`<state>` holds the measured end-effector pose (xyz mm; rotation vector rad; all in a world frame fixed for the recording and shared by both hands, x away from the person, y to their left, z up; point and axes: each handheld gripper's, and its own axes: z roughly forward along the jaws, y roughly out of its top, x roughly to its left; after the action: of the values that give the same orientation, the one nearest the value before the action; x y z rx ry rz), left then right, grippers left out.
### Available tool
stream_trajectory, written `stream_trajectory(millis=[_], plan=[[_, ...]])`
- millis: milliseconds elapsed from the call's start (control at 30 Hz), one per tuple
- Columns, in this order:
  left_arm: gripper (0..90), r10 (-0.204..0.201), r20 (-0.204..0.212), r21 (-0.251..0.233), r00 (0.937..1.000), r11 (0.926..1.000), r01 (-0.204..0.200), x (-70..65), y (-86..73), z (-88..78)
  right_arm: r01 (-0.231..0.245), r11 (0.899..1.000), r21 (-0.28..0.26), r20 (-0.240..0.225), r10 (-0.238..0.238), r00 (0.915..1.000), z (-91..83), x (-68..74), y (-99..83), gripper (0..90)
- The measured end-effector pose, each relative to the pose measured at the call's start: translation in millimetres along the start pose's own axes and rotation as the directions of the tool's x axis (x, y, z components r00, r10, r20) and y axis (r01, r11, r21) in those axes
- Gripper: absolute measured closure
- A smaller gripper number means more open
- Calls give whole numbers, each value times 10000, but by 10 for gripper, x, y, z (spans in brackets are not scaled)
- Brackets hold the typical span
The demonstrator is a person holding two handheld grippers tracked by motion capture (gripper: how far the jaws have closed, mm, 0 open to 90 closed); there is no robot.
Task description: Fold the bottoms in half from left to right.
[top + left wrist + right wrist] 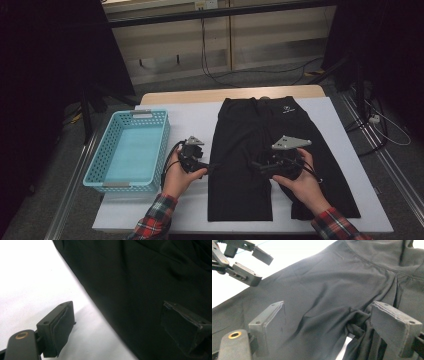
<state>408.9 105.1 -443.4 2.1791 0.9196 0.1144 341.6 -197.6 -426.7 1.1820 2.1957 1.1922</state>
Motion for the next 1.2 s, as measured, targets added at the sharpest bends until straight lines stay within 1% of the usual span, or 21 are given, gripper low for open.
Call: stream_trajectory(millis=[67, 100, 167, 200, 267, 333, 367, 400, 533, 633, 667, 700, 800, 833, 867, 900, 933, 1033, 1067, 1133, 1200], plan=[[127, 74, -6, 55, 10000, 10000, -74, 2, -2, -2, -17, 10000, 13, 44, 17, 10000, 3, -3, -1, 132], [127, 121, -144, 144, 9998, 9998, -119, -2, -11, 7, -39, 10000, 5, 87, 39, 10000, 6, -5, 1, 132], [133, 138, -144, 195, 9998, 9997, -135, -6, -14, 13, -52, 10000, -3, 126, 52, 9999, 7, -4, 4, 132], [133, 150, -296, 173, 9994, 9997, -145, -18, -18, 25, -52, 10000, -3, 126, 52, 9999, 7, -4, 4, 132], [156, 195, -283, 250, 9994, 9995, -188, -23, -23, 40, -38, 10000, 4, 156, 37, 9999, 11, -2, 10, 132], [194, 97, -303, 301, 9995, 9995, -88, -27, -24, 50, -43, 10000, 11, 160, 42, 9999, 11, -1, 9, 132], [196, 89, -480, 288, 9988, 9996, -75, -46, -27, 62, -25, 10000, 32, 161, 24, 9999, 9, -1, 7, 132], [204, 246, -597, 358, 9979, 9991, -225, -61, -30, 61, -44, 10000, 49, 181, 43, 9998, 4, 1, 6, 132], [272, 434, -795, 499, 9959, 9980, -395, -96, -34, 48, 10, 10000, -81, 234, -8, 9997, -27, 16, 14, 132], [333, 251, -1056, 440, 9941, 9988, -205, -133, -49, 39, 86, 10000, -49, 202, -85, 9998, -41, 27, 5, 133], [337, 320, -1190, 481, 9924, 9985, -264, -186, -70, 37, 92, 10000, -11, 189, -92, 9998, -41, 30, -3, 135], [340, 320, -1190, 481, 9924, 9985, -264, -186, -70, 37, 92, 10000, -11, 189, -92, 9998, -41, 30, -3, 135], [363, 633, -1363, 658, 9886, 9963, -548, -241, -84, 33, 109, 9999, 5, 220, -109, 9997, -34, 27, -6, 140], [371, 673, -1504, 639, 9863, 9963, -582, -258, -87, 36, 124, 9999, -14, 260, -124, 9996, -29, 26, -2, 142], [371, 699, -1440, 703, 9871, 9957, -602, -272, -85, 34, 124, 9999, -14, 260, -124, 9996, -29, 26, -2, 142], [399, 709, -1450, 723, 9869, 9955, -609, -283, -83, 29, 126, 9999, -8, 283, -126, 9995, -23, 26, 0, 142], [420, 595, -1367, 681, 9888, 9964, -506, -291, -87, 30, 116, 9999, 1, 304, -116, 9995, -19, 28, 2, 143], [468, 561, -1430, 698, 9881, 9965, -465, -332, -91, 27, 157, 9999, -24, 338, -156, 9993, -11, 36, 6, 145], [507, 406, -1400, 761, 9893, 9966, -301, -369, -84, 29, 182, 9998, -24, 353, -181, 9992, 6, 42, 11, 146], [519, 395, -1452, 770, 9886, 9966, -285, -382, -81, 30, 191, 9998, -11, 343, -191, 9992, 20, 45, 13, 146], [573, 226, -1484, 747, 9887, 9971, -115, -394, -83, 26, 224, 9997, 23, 358, -225, 9991, 54, 65, 23, 146]])
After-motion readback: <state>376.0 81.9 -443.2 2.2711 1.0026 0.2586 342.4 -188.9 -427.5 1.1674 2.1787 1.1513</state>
